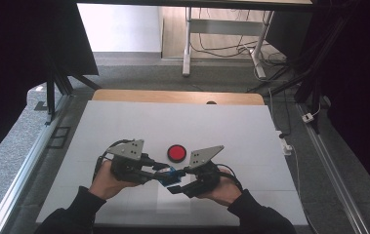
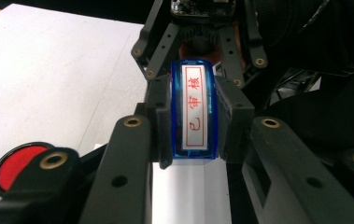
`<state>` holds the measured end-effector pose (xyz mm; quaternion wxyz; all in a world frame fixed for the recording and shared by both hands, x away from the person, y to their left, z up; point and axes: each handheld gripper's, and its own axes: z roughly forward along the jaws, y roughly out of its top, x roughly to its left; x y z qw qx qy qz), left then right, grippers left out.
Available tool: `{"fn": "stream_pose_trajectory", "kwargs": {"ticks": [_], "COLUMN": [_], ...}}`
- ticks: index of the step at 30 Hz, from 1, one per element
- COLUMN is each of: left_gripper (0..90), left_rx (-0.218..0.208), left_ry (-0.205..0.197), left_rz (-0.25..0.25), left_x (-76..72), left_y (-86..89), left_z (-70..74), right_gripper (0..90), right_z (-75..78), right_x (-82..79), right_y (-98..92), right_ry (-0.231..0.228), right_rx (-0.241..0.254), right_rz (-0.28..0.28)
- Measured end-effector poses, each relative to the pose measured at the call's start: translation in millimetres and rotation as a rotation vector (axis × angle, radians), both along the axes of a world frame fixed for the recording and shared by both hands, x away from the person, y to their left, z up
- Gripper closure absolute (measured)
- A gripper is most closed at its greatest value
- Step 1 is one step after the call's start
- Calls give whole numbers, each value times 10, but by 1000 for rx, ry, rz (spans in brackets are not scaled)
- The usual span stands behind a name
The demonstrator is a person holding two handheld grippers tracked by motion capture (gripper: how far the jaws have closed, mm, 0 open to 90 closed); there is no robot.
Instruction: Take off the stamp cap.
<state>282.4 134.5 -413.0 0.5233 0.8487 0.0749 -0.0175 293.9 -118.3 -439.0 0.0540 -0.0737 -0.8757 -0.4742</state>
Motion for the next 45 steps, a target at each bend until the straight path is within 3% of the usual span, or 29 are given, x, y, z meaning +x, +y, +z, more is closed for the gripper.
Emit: {"fn": "stream_pose_trajectory", "kwargs": {"ticks": [5,14,24,29,31,35,36,39,40,45], "left_gripper": [704,704,705,706,706,706,707,706,706,706], "left_rx": [-20,-32,-48,-43,-42,-45,-48,-51,-53,-42], "left_ry": [-4,-3,1,-32,-27,-4,10,18,22,8], "left_rz": [-15,-32,-52,-43,-44,-54,-65,-75,-81,-77], "left_x": [0,3,10,-13,-11,0,10,11,12,-1], "left_y": [14,17,31,33,35,37,37,37,34,24], "left_z": [2,-10,-8,9,12,10,5,2,3,7], "right_gripper": [585,655,683,685,686,688,689,690,691,690], "right_z": [7,12,22,25,27,38,42,48,57,55], "right_x": [13,25,29,34,40,25,13,-4,-16,-25], "right_y": [-9,-30,-31,-28,-26,-24,-23,-22,-26,-25], "right_ry": [12,24,41,69,83,62,33,5,-31,-47], "right_rx": [17,35,45,39,40,36,33,31,30,20], "right_rz": [24,45,66,50,44,57,76,96,114,114]}}
